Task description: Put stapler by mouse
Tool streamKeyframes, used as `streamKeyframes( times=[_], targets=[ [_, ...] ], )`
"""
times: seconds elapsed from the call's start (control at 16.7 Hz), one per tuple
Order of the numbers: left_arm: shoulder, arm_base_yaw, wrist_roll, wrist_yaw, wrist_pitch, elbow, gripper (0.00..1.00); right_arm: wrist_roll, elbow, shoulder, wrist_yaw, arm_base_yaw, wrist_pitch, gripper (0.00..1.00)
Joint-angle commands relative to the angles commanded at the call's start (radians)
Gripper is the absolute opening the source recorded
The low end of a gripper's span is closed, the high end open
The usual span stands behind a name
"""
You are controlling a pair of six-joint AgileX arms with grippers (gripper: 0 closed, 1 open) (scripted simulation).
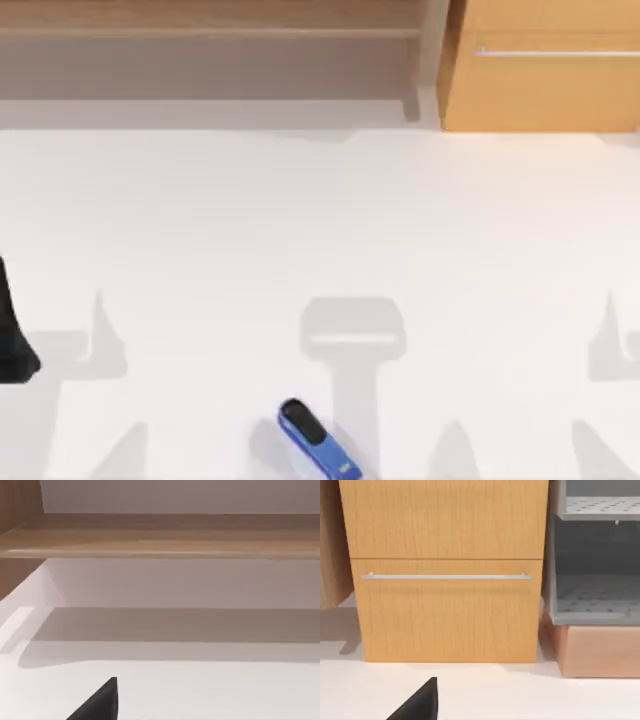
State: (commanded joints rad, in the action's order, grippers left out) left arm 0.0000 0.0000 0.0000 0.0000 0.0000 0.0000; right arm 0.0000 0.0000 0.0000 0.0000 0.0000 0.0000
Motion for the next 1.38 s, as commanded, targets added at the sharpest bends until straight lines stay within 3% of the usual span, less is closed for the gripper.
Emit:
streamKeyframes(
  times=[0.24, 0.48, 0.9, 1.38],
  targets=[
    [0.029, -0.003, -0.025, -0.005, -0.017, 0.018, 1.0, 0.0, 0.0, 0.0, 0.0, 0.0, 0.0, 1.0],
    [0.211, -0.029, -0.181, -0.034, -0.114, 0.123, 1.0, 0.0, 0.0, 0.0, 0.0, 0.0, 0.0, 1.0],
    [0.834, -0.171, -0.7, -0.092, -0.402, 0.452, 1.0, 0.0, 0.0, 0.0, 0.0, 0.0, 0.0, 1.0],
    [1.464, -0.501, -1.272, -0.09, -0.735, 0.868, 1.0, 0.0, 0.0, 0.0, 0.0, 0.0, 0.0, 1.0]
  ],
)
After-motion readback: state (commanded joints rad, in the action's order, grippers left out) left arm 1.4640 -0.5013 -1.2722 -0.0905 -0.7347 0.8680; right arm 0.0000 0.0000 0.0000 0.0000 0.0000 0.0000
